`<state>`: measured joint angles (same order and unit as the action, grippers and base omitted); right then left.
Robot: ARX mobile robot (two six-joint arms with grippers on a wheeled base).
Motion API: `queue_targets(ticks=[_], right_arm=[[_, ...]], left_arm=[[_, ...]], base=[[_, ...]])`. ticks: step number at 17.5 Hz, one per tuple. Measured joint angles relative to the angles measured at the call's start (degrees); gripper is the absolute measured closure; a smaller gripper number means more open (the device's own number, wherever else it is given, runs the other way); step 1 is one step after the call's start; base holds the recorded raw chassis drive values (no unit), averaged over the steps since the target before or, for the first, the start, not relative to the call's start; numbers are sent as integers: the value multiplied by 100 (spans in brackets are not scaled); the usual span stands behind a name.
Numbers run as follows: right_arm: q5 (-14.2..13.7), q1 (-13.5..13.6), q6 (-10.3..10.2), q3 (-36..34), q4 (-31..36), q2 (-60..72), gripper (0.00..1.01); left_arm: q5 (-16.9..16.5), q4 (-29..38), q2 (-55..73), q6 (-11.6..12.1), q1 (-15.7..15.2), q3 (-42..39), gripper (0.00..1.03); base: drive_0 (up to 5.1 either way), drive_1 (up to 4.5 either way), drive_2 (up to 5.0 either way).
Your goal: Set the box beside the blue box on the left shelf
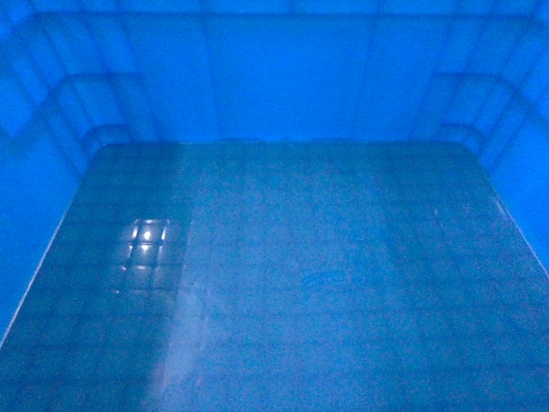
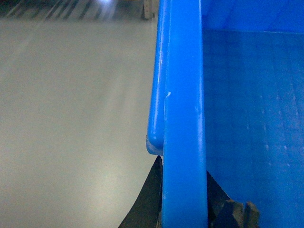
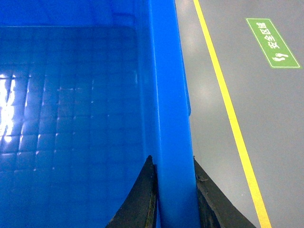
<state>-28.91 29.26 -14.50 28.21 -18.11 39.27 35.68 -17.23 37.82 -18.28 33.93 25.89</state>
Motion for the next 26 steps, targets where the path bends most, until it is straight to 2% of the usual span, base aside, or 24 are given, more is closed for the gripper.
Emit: queue_targets(ticks=[26], right_arm=[[2,0,-2,-2,-17,0,89]], left_arm=[[11,-11,-2,0,0,-2,94]], base=[[-5,427,-437]])
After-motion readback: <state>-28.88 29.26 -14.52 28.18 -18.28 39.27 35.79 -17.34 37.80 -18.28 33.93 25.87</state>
